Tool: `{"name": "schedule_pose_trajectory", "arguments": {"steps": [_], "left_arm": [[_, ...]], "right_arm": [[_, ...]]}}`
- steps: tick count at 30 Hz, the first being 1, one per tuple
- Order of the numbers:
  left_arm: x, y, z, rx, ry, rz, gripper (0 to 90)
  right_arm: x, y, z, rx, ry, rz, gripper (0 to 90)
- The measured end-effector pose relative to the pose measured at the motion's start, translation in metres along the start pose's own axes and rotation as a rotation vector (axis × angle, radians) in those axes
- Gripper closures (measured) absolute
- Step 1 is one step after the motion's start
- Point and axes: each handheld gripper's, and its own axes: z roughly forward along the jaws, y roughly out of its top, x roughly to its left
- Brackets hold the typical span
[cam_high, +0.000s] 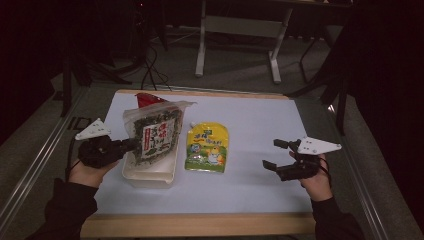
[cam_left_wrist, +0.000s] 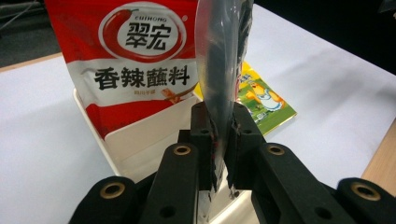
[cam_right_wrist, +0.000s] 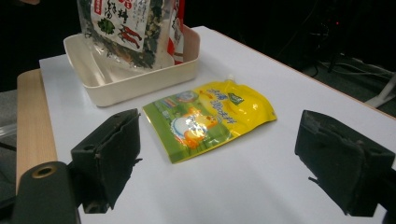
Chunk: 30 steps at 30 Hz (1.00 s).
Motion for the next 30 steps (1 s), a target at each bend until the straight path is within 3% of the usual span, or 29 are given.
{"name": "schedule_pose_trajectory", "arguments": {"steps": [2,11,16,18,26,30], "left_arm": [[0.004,-0.003,0.002,-0.001,-0.001,0.013,84.6],[0.016,-0.017,0.010,-0.016,-0.022,-0.014,84.6],[0.026,-0.032,0.009,-0.043,-0.046,-0.051,84.5],[0.034,-0.045,0.008,-0.069,-0.056,-0.098,84.6],[0.041,-0.056,0.008,-0.101,-0.038,-0.145,83.4],[0.040,-0.056,0.009,-0.103,-0.020,-0.151,75.9]], "right_arm": [[0.001,-0.001,0.000,0.000,0.000,0.001,14.0],[0.001,-0.001,0.001,0.008,0.003,-0.002,14.0],[0.002,-0.001,0.002,0.008,0.012,-0.008,13.9],[0.003,-0.001,0.003,0.012,0.015,-0.008,14.0],[0.003,-0.002,0.003,0.010,0.015,-0.011,14.0],[0.003,-0.002,0.003,0.006,0.015,-0.012,14.0]]}}
